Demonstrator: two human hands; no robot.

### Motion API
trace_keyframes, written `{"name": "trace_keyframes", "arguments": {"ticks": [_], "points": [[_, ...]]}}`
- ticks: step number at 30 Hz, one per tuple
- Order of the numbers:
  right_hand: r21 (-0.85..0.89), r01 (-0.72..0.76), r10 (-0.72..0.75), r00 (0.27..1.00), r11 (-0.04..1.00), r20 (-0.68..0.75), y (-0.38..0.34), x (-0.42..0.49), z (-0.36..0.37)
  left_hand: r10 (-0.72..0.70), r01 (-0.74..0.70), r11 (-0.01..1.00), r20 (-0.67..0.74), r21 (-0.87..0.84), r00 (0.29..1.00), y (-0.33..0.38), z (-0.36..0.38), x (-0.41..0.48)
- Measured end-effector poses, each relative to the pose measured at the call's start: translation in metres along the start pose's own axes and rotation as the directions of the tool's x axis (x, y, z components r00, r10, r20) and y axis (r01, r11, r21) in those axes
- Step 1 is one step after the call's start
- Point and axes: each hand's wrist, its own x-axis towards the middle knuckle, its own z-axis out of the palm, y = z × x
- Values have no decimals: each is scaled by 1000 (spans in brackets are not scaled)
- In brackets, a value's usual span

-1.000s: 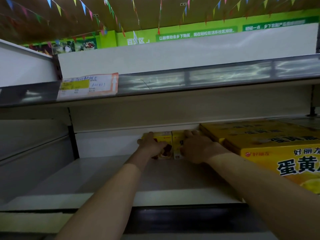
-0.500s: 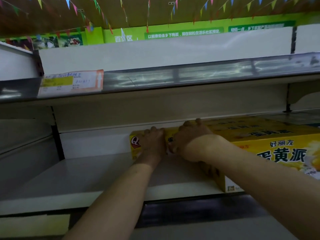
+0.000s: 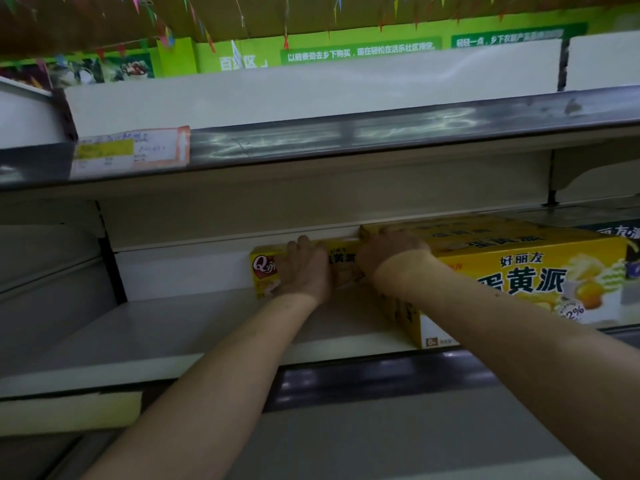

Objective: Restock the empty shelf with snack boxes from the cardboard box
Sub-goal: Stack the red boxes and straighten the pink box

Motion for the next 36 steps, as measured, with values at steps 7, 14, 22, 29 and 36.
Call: {"name": "trace_keyframes", "arguments": {"ticks": [7,14,22,29,36], "points": [[-33,119,-122,983,992,-137,1,-17,0,-19,19,999,-2,-28,1000,1,-11,-25],[125,232,-191,942,965,-277,12,-35,-8,-7,28,986,125,-163,992,11,-31,-61],[71,314,-267,888,947,-375,24,-71,5,36,-34,986,11,-162,999,35,-64,-99],[136,445,-363,844,885,-396,10,-97,26,10,1,983,61,-184,998,42,-70,-136],[182,560,-439,779,808,-448,-24,-97,30,-165,170,984,82,-60,983,6,-76,-158]]}}
